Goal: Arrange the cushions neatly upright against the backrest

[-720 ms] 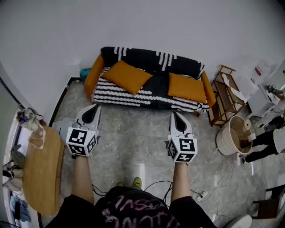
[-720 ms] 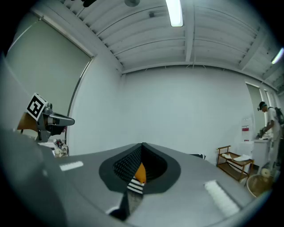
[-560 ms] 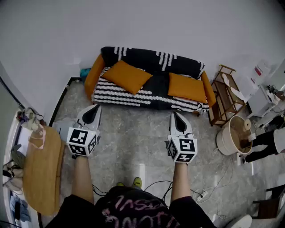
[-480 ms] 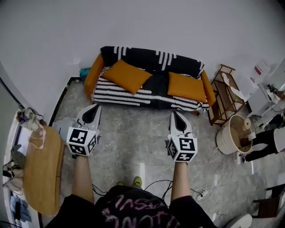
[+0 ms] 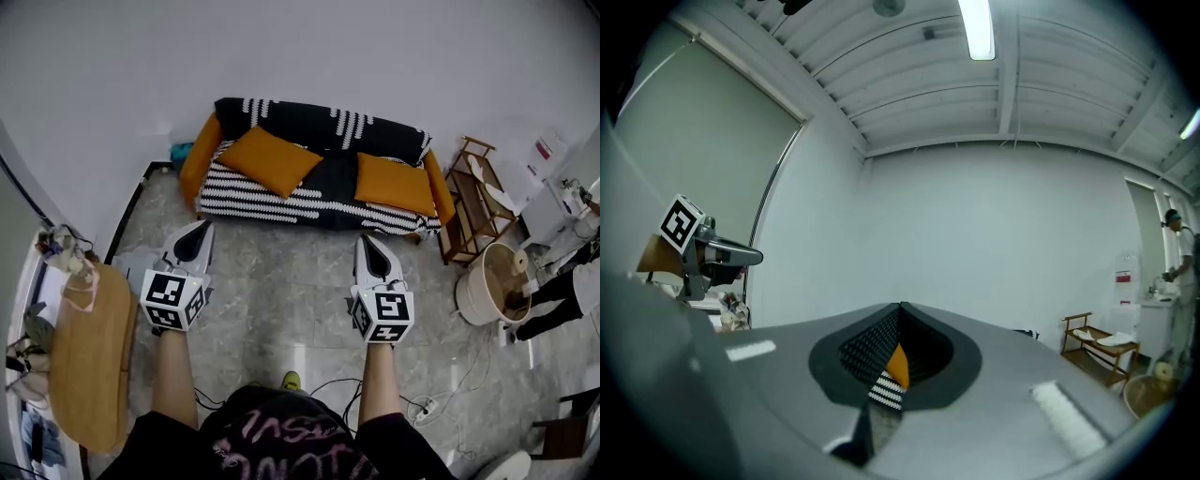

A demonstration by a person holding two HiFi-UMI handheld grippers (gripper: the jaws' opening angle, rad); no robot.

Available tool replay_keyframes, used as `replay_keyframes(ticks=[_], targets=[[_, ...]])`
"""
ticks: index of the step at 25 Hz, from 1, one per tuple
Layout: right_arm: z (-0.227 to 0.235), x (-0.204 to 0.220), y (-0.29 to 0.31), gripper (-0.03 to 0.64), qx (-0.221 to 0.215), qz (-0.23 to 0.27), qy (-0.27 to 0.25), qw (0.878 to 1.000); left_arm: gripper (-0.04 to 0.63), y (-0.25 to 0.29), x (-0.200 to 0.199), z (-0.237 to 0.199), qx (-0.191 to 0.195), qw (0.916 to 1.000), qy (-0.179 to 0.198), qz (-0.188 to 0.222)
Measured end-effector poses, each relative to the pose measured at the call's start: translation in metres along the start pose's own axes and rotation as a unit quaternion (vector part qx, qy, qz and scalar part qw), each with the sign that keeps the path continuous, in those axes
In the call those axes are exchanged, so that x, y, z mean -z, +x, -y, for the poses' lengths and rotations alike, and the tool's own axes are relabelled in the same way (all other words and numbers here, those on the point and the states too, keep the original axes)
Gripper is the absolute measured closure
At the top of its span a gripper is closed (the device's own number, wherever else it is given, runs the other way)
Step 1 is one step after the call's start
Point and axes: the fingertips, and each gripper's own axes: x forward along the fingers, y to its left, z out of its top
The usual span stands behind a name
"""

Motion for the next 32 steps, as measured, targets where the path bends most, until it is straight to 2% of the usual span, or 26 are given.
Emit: replay_keyframes(ticks=[6, 13, 23, 32], targets=[[-0.013, 0.003, 0.002, 0.609, -0.001, 0.009, 0.020, 1.000, 0.591, -0.006, 0.003, -0.004, 0.010, 0.9999, 0.007, 0.004], [-0.011, 0.013, 0.032, 0.607, 0.009, -0.001, 0.032, 0.999, 0.591, 0.016, 0.012, -0.029, 0.008, 1.0000, -0.002, 0.004], [0.009, 0.032, 0.122, 0.607, 0.001, -0.011, 0.044, 0.999, 0.591, 0.093, 0.032, -0.067, 0.010, 0.9998, 0.002, -0.016], [0.054, 0.049, 0.235, 0.607, -0.010, -0.027, 0.051, 0.998, 0.591, 0.201, 0.047, -0.105, 0.005, 0.9993, 0.000, -0.036]])
